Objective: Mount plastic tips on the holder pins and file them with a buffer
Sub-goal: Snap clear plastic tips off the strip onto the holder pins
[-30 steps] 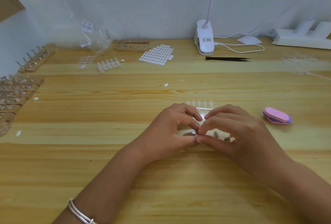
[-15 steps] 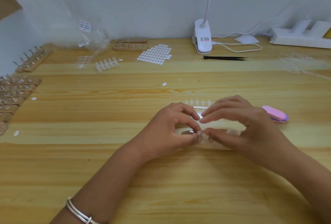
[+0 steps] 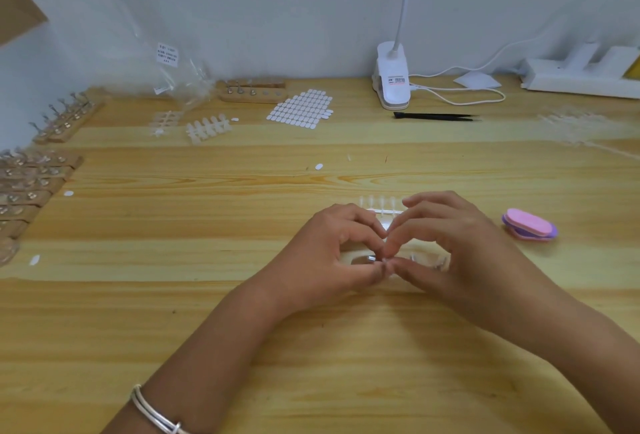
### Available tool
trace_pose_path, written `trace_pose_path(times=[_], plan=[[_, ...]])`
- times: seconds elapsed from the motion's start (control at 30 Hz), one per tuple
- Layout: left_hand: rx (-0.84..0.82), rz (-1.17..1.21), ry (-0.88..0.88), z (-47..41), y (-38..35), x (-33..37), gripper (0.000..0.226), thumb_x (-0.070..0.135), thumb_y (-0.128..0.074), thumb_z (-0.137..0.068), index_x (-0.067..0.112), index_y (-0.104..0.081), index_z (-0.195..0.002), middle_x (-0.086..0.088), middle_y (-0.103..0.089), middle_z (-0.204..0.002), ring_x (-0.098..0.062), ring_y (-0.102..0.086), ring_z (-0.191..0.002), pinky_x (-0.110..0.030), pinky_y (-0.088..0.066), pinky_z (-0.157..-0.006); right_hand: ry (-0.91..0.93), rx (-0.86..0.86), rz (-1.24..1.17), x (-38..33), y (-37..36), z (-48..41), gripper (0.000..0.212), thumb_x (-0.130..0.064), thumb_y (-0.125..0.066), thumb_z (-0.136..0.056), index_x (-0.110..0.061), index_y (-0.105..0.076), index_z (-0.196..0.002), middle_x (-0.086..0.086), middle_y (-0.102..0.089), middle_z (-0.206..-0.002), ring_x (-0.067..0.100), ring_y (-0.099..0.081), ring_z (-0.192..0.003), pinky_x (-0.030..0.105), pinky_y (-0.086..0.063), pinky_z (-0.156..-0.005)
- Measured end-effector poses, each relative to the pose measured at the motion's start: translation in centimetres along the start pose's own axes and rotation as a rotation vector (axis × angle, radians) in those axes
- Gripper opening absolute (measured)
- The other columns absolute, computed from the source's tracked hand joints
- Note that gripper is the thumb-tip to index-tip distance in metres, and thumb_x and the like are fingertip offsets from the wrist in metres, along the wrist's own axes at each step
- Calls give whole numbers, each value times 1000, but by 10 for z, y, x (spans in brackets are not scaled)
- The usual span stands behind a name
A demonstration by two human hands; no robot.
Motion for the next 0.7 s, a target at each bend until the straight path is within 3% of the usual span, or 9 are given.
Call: trace_pose_path(times=[0.2,0.27,0.37,0.47,0.53,0.63,0.7], plan=[[5,3,-9,0,-1,1,8,17,-80,-81,16,-78,-88,12,-65,-106,-8,-53,-119,-33,-41,-103,-13,-31,107,-8,0,-4,10,-20,-83,-81,-26,-81,-89,-15,-75,-91,16,-56,-125,36,-35,-105],[10,8,-9,0,0,1,7,16,-80,-80,16,-79,-87,12,-65,-106,-6,-52,-120,-33,-40,-104,-24,-20,117,-8,1,-4,11,-20,-83,-81,-27,-82,-90,-17,-74,-87,12,-56,-122,28,-32,-101],[11,-21,-14,1,0,2,7,17,-79,-81,16,-78,-88,11,-65,-106,-6,-51,-120,-32,-39,-104,-91,-18,75,-6,4,-6,12,-25,-82,-81,-32,-82,-92,-27,-58,-72,2,-56,-108,13,-30,-85],[69,-231,-114,4,-1,8,11,24,-77,-81,18,-75,-91,10,-62,-110,-8,-52,-115,-37,-39,-101,-103,-126,97,-5,7,-13,10,-36,-82,-79,-39,-78,-87,-25,-63,-92,0,-51,-111,20,-34,-94],[128,-352,-168,6,1,11,22,29,-76,-79,20,-73,-98,11,-60,-114,-9,-52,-114,-37,-39,-100,-112,-219,66,-5,10,-20,15,-46,-84,-74,-38,-76,-84,-21,-66,-107,-2,-51,-110,24,-38,-97],[145,-419,-104,6,9,9,54,50,-75,-72,28,-62,-120,17,-50,-124,-4,-44,-119,-27,-31,-104,-156,-120,-107,1,27,-40,30,-61,-75,-70,-35,-77,-84,-19,-71,-98,-6,-59,-98,23,-48,-87],[153,-532,-40,5,15,5,81,69,-70,-65,31,-53,-133,17,-43,-132,-5,-35,-128,-26,-21,-111,-148,-42,-73,9,34,-58,19,-48,-75,-81,-31,-78,-87,-16,-73,-95,-3,-60,-96,21,-48,-86]])
Point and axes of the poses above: each hand's wrist, its own z-axis away from the middle knuckle, its own y-axis out of the back of the hand, x = y × z, the point moved 5 cm from there along -z, towards the middle knuckle
